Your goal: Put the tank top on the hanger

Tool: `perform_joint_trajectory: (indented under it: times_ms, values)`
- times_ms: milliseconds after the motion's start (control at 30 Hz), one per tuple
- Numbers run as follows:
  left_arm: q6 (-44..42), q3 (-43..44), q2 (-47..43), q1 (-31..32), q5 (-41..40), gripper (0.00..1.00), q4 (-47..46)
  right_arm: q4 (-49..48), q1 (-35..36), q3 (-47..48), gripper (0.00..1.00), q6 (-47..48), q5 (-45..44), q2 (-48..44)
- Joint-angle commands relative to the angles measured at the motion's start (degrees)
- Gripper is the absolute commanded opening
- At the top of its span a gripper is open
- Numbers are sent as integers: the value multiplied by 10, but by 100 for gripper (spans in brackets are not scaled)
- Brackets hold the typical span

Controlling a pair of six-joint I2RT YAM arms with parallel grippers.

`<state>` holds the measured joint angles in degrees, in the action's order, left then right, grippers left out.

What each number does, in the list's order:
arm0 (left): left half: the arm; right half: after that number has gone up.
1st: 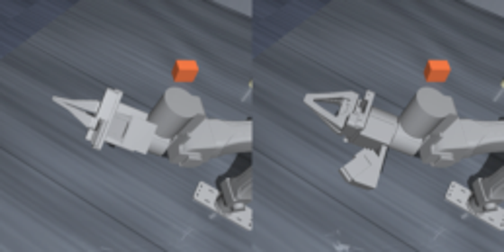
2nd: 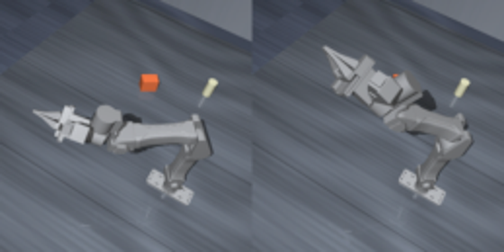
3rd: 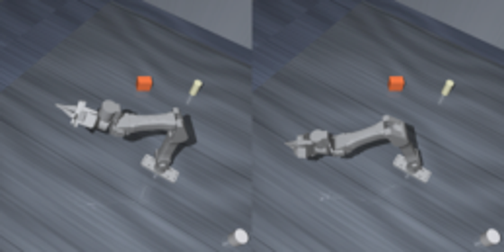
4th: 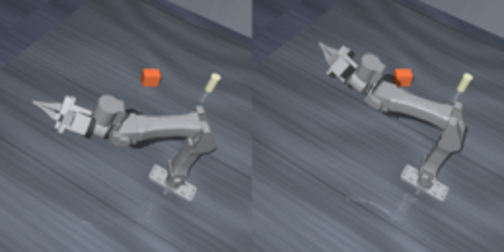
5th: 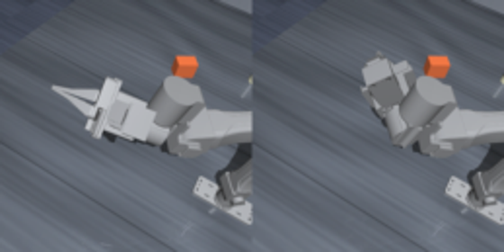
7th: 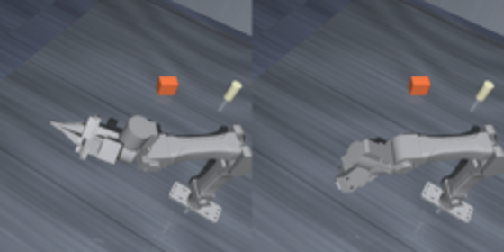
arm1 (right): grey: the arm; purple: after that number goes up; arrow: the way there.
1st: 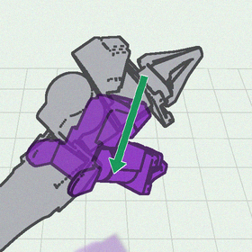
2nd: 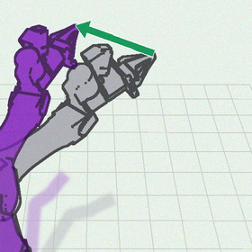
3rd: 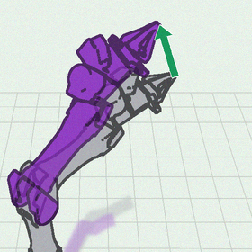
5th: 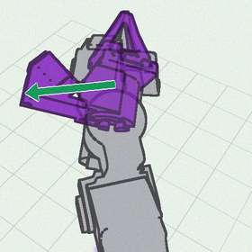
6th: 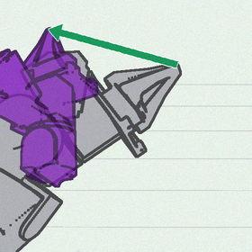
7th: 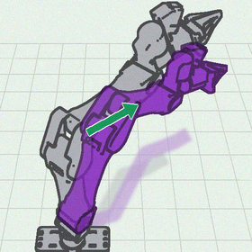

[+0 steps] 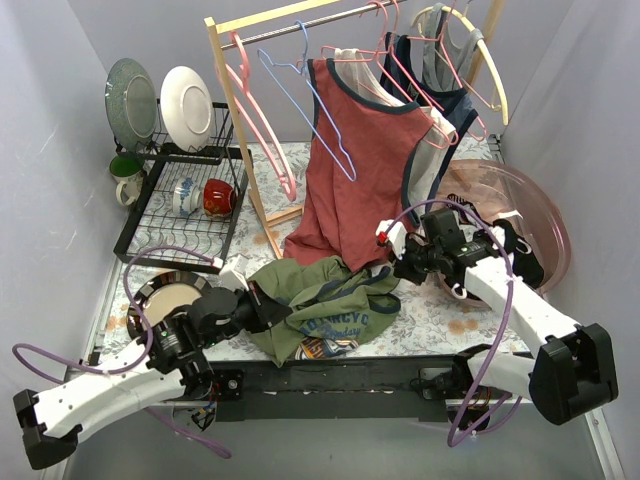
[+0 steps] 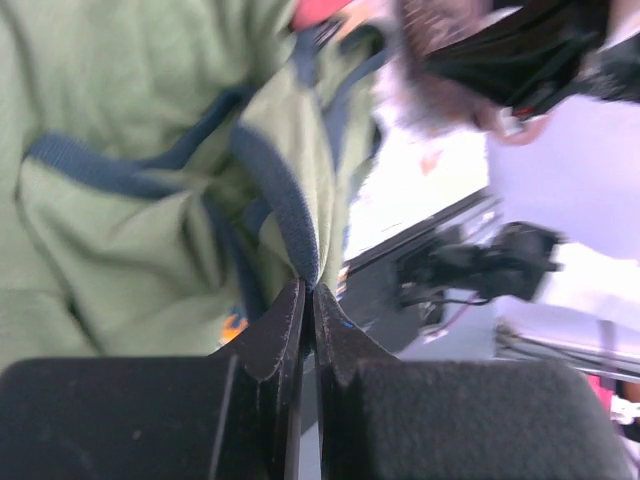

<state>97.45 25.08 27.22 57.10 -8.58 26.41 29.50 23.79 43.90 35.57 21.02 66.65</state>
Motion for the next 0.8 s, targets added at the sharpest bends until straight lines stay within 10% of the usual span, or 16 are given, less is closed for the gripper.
perform_joint_trajectory:
  times_ms: [0,300,467,767]
  values:
    - [-18,50,-30,-3,-28,0,50,18,13,49,35,33,75,-1]
    - [7,8,-51,-2,-5,0,60,-21,118,49,49,81,-10,110]
    - [20,-8,-67,-2,-11,0,63,-1,134,64,3,95,-50,123]
    - [29,32,-50,-3,-61,0,114,187,133,114,1,223,135,-80]
